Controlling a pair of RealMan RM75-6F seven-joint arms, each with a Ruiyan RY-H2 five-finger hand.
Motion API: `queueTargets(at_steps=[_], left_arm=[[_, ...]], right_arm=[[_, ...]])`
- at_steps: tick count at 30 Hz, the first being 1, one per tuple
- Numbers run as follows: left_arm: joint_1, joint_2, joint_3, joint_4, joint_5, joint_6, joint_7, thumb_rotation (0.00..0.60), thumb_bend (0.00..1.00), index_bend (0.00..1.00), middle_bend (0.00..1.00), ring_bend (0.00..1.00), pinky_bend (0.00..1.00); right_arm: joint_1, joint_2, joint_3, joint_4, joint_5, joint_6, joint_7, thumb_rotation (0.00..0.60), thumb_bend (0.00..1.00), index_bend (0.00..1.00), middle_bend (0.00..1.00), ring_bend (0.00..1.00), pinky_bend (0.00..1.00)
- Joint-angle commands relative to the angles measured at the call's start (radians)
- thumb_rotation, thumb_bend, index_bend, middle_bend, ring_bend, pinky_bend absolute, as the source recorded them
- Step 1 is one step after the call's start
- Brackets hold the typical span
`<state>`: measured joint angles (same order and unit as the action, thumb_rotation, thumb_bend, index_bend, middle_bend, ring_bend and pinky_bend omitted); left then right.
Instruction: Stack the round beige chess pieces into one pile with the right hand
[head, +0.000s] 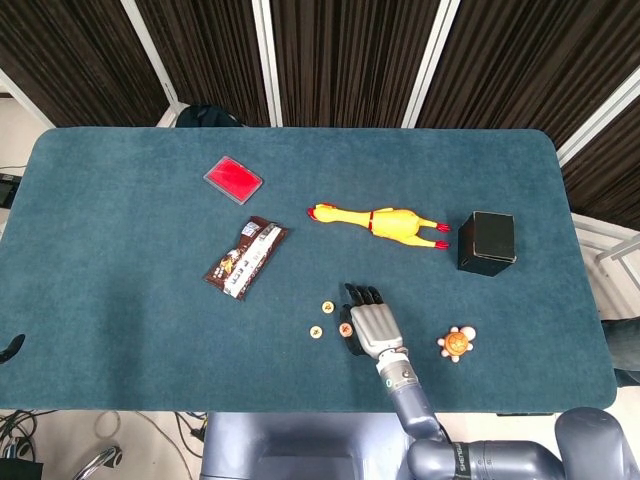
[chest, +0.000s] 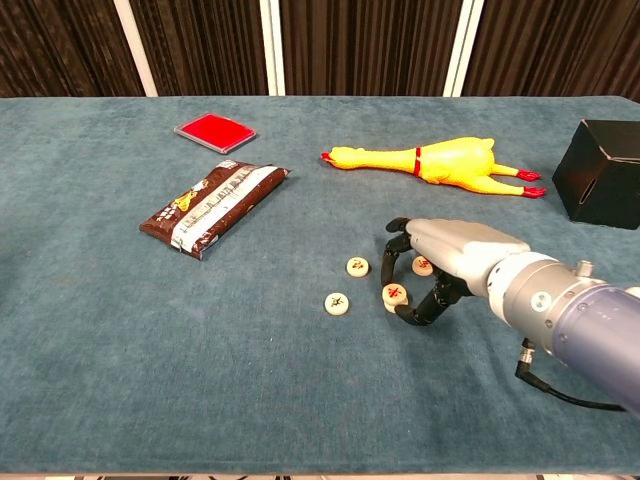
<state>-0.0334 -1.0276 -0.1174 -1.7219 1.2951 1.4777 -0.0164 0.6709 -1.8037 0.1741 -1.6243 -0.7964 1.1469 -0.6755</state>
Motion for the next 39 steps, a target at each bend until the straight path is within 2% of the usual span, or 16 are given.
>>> queueTargets(at_steps=[1, 19, 39], left_arm=[[0.000, 0.000, 0.001, 0.000, 0.001, 0.000, 0.001, 0.600, 0.19, 0.12, 0.00, 0.00, 0.09], [0.000, -0.001, -0.001, 0.000, -0.001, 0.000, -0.002, 0.600, 0.19, 0.12, 0.00, 0.00, 0.09], [0.001, 0.000, -0.002, 0.000, -0.006, 0.001, 0.000, 0.600, 0.19, 0.12, 0.00, 0.00, 0.09]], right_arm=[[0.001, 0.002, 0.000, -0.004, 0.000, 0.000, 0.001, 0.600, 0.43, 0.41, 0.00, 0.00, 0.00], [0.005, 0.008, -0.010, -0.022, -0.004, 0.001, 0.004, 0.600, 0.43, 0.41, 0.00, 0.00, 0.00], [0.006, 0.012, -0.018, -0.029, 0.000, 0.011, -0.006, 0.600, 0.43, 0.44, 0.00, 0.00, 0.00]])
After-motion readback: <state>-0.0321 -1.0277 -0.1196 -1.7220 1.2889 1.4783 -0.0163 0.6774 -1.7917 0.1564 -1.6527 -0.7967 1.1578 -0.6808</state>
